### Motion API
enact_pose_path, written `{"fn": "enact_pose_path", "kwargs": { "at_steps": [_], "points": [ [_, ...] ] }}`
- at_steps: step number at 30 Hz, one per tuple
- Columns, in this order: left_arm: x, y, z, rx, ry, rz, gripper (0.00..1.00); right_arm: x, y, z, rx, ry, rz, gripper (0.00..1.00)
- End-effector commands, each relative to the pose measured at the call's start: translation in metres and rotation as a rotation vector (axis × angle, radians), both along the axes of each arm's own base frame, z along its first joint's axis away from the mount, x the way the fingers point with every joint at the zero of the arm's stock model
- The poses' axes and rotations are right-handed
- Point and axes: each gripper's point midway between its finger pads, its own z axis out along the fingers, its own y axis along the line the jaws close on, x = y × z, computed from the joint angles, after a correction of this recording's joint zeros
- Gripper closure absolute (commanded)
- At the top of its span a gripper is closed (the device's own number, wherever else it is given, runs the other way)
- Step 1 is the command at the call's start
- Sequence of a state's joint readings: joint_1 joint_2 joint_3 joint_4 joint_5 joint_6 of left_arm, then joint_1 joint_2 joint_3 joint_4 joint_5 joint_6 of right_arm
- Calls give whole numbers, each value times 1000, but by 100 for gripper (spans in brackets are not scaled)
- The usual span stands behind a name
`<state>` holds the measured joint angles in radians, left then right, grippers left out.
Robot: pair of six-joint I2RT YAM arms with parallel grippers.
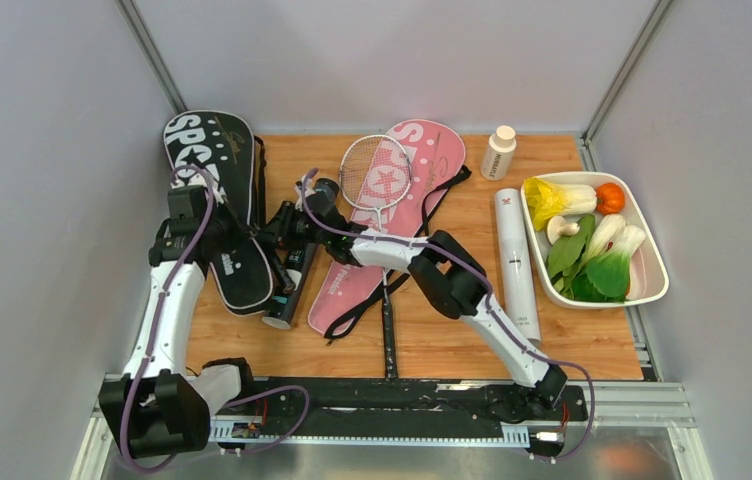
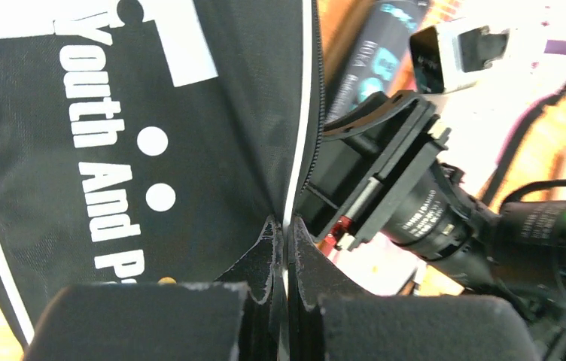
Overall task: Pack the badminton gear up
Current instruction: Place the racket in the racket bag.
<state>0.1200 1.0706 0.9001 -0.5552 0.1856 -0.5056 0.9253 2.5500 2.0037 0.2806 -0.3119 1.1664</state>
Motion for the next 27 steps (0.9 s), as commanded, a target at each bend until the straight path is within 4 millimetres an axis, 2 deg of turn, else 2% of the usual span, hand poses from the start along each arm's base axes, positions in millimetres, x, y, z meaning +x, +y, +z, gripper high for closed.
{"fn": "enact_pose_path", "kwargs": {
  "at_steps": [1,2,3,4,8,12,15,18,19,20,21,24,25,26,27],
  "points": [
    [-8,-50,52,-204,-80,-168,100,41,-49,168,267,-344,-211,100],
    [-9,-54,65,-211,-110,-181,100,37,-56,170,256,-353,-218,100],
    [-10,-56,71,-213,-123,-189,100,30,-64,188,268,-381,-227,100],
    [-13,-59,82,-210,-146,-200,100,25,-69,196,265,-407,-235,100],
    [-21,-64,107,-210,-205,-219,100,2,-86,232,264,-487,-242,100],
    [-30,-78,123,-235,-250,-289,100,-13,-110,253,231,-542,-298,100],
    [-31,-95,134,-263,-307,-371,100,-20,-135,259,187,-570,-363,100],
    [-40,-131,139,-338,-322,-492,100,-28,-164,255,140,-580,-422,100],
    [-43,-147,138,-356,-332,-546,100,-29,-173,250,116,-573,-442,100],
    [-44,-155,137,-378,-325,-552,100,-32,-182,244,93,-569,-455,100],
    [-47,-173,134,-416,-323,-593,100,-36,-191,230,59,-558,-463,100],
    [-52,-212,124,-485,-316,-657,100,-46,-231,216,10,-523,-545,100],
    [-59,-235,118,-517,-298,-706,100,-47,-245,208,-17,-508,-585,100],
    [-57,-245,123,-529,-335,-719,100,-49,-259,202,-37,-501,-622,100],
    [-66,-265,112,-557,-293,-756,100,-49,-273,197,-61,-504,-663,100]
  ]
}}
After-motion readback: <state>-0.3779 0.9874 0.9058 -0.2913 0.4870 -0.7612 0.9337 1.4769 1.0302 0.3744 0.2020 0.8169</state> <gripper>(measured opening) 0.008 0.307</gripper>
